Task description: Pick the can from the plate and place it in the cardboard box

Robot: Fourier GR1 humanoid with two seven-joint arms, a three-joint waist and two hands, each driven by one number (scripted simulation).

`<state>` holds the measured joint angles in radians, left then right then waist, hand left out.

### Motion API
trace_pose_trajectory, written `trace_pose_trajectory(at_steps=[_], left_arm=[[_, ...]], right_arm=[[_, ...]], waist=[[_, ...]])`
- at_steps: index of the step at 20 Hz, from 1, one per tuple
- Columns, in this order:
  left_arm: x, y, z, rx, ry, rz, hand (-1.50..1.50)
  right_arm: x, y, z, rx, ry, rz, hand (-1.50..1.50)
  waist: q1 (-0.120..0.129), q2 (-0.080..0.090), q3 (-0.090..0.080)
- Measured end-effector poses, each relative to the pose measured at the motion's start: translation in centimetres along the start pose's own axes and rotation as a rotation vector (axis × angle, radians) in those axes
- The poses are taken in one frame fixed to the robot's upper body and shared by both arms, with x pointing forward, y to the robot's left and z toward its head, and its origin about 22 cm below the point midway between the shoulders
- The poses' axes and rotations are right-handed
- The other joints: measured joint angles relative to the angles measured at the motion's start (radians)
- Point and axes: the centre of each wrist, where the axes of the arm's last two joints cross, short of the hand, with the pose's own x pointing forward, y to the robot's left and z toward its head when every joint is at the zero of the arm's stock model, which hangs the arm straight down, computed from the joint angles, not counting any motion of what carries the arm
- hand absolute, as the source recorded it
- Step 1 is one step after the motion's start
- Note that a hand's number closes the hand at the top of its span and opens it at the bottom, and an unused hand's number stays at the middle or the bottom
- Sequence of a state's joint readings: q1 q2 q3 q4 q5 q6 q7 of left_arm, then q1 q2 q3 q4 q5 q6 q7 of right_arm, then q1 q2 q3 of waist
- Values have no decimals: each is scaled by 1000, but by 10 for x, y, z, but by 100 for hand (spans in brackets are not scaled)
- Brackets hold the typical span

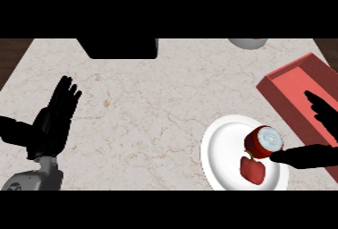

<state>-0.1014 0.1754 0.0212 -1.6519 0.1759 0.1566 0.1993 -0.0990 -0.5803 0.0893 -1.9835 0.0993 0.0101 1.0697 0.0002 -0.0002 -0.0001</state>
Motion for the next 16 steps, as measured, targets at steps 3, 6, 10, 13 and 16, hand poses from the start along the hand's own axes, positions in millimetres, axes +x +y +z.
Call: trace_pose_trajectory(at_steps=[3, 6, 10, 13, 16], left_arm=[[2, 0, -1, 3, 0, -7, 0], [5, 3, -1, 1, -6, -7, 0], [4, 3, -3, -5, -1, -7, 0], [6, 4, -7, -5, 4, -1, 0], [3, 2, -3, -1, 0, 0, 0]], right_arm=[[-3, 3, -9, -7, 25, 18, -150], [-6, 6, -17, -13, 45, 30, -150], [-9, 12, -21, -12, 56, 35, -150], [-9, 16, -20, -6, 54, 31, -150], [-8, 24, -24, 10, 53, 32, -150]], waist=[[1, 0, 0], [1, 0, 0], [0, 0, 0], [0, 0, 0], [1, 0, 0]])
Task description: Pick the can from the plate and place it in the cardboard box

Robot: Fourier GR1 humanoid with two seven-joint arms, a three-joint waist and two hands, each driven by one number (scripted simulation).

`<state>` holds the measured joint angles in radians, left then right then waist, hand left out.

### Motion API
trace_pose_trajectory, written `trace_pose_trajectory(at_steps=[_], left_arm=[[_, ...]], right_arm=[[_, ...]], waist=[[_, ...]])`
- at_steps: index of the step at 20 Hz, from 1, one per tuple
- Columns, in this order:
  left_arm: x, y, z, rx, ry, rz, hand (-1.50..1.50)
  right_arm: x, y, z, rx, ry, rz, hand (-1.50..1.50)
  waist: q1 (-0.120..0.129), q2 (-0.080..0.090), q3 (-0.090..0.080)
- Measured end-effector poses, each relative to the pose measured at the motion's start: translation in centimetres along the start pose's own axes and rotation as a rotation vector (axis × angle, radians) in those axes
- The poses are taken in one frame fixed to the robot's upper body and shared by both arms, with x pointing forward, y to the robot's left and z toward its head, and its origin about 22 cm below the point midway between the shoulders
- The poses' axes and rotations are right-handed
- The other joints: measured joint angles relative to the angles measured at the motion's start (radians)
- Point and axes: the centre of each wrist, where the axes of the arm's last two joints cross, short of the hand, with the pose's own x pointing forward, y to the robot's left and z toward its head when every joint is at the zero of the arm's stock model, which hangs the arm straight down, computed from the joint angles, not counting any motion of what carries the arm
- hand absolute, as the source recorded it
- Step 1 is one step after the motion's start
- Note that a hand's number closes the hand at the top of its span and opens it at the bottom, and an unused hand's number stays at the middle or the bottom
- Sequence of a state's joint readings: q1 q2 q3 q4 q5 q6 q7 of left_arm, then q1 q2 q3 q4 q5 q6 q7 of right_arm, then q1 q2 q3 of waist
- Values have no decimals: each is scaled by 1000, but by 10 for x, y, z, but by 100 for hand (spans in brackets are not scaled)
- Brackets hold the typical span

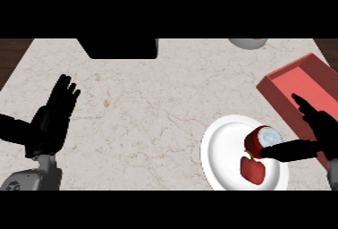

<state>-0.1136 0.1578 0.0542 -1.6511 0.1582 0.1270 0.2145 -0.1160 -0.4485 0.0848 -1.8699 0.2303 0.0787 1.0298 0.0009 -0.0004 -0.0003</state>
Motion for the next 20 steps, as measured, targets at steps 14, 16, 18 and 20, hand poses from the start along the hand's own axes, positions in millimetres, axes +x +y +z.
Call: trace_pose_trajectory(at_steps=[14, 16, 18, 20], left_arm=[[-6, 0, 2, -2, -2, -4, 0], [-3, -3, 3, -3, 1, -3, 0], [-2, -6, 4, -5, 0, -1, 0], [-6, -1, 4, -2, 0, -2, 0]], right_arm=[[-7, 26, -18, 33, 53, 20, -150], [-11, 25, -16, 36, 51, 24, -150], [-11, 27, -16, 36, 47, 32, -150], [-10, 30, -19, 36, 48, 33, -150]], waist=[[0, 0, 0], [-1, 0, 0], [-1, 0, 0], [0, 0, 0]])
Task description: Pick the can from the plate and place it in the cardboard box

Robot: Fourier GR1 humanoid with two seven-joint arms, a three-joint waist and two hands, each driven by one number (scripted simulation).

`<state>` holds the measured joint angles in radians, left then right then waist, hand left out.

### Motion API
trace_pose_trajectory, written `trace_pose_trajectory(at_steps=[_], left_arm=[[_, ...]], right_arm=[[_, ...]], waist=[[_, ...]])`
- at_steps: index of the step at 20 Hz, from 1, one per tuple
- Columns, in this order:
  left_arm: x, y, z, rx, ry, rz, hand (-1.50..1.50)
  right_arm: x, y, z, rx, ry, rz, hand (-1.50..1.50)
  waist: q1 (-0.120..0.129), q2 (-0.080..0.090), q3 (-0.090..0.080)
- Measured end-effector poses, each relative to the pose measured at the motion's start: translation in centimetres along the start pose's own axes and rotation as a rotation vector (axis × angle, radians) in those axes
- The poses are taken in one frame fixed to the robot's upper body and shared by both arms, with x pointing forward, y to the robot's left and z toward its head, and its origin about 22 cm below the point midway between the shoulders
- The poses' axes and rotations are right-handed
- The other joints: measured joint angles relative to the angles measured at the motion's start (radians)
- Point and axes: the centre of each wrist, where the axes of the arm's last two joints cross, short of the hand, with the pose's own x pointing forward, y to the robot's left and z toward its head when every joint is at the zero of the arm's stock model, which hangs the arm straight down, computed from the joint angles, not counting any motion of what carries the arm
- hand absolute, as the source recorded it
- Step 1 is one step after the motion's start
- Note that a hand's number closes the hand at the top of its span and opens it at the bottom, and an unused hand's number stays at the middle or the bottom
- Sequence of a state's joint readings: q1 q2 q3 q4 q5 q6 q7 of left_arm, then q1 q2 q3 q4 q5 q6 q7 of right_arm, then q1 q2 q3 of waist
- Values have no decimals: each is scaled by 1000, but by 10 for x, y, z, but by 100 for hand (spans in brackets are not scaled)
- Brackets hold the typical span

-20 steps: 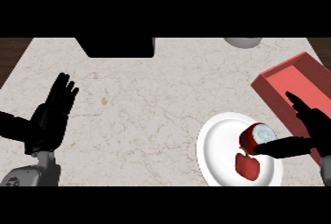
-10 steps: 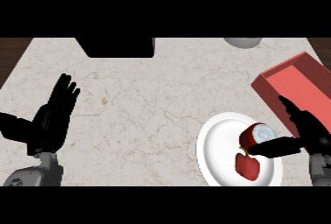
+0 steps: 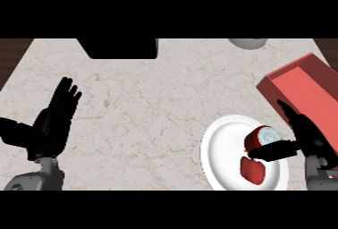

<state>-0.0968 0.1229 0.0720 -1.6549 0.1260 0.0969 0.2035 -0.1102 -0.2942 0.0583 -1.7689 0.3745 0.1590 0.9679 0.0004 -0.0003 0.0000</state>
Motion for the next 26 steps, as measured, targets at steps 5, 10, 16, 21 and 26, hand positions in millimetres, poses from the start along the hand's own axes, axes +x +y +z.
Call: trace_pose_trajectory(at_steps=[5, 10, 16, 21, 26], left_arm=[[7, -8, 0, 1, 2, -2, 0], [8, -4, -5, 0, 2, -4, 0], [6, 0, -1, -2, 1, 1, 0], [6, -3, -3, -19, 6, -2, 0], [2, -5, -2, -4, 7, -2, 0]], right_arm=[[-8, 7, 0, -4, -25, 23, 150], [-8, 5, -3, -39, -66, 109, 150], [4, 14, 8, -75, -167, 207, 150], [25, 65, 53, 52, -548, 505, 150], [22, 105, 103, 63, -854, 672, 150]], waist=[[-1, -1, -1], [0, 0, 0], [0, -1, 0], [23, -8, -2], [6, -9, -1]])
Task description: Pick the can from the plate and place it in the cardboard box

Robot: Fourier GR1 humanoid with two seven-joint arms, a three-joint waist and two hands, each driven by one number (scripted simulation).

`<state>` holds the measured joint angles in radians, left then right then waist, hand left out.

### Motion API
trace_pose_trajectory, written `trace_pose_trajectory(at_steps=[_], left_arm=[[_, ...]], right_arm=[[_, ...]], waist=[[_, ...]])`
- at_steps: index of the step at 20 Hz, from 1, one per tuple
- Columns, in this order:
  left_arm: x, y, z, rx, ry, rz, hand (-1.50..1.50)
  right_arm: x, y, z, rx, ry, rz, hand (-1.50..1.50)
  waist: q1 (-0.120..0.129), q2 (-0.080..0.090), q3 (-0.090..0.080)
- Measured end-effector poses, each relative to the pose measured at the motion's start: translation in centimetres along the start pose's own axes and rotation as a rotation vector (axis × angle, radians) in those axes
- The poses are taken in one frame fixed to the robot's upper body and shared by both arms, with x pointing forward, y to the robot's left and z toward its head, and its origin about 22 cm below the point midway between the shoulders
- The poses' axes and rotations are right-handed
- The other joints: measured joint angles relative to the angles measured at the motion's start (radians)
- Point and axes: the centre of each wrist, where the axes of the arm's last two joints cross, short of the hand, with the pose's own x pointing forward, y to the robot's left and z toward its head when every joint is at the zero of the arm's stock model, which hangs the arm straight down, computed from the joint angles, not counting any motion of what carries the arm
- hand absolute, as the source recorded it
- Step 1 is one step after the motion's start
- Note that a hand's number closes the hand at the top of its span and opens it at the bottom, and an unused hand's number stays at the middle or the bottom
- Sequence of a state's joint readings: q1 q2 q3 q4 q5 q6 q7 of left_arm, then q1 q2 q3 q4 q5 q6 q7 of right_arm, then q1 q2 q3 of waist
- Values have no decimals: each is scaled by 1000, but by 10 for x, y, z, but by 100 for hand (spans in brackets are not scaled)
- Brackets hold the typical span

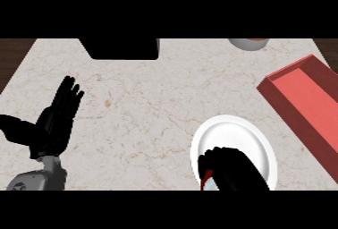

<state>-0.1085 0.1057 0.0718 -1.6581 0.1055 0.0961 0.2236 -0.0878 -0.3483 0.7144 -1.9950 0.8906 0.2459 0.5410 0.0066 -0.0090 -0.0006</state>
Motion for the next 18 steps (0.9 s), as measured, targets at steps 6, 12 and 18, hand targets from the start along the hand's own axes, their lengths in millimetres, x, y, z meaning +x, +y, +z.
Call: trace_pose_trajectory(at_steps=[6, 12, 18], left_arm=[[3, 2, 3, 13, -2, 1, 0], [4, 10, 3, 15, -5, 3, 0], [8, 9, 5, 15, -8, -2, 0]], right_arm=[[45, -6, 48, -78, -165, 106, 150], [64, -34, 71, -248, -138, 5, 150], [56, -59, 59, -434, 23, -70, 150]], waist=[[-11, 2, 0], [-14, 4, 0], [-14, 5, 0]])
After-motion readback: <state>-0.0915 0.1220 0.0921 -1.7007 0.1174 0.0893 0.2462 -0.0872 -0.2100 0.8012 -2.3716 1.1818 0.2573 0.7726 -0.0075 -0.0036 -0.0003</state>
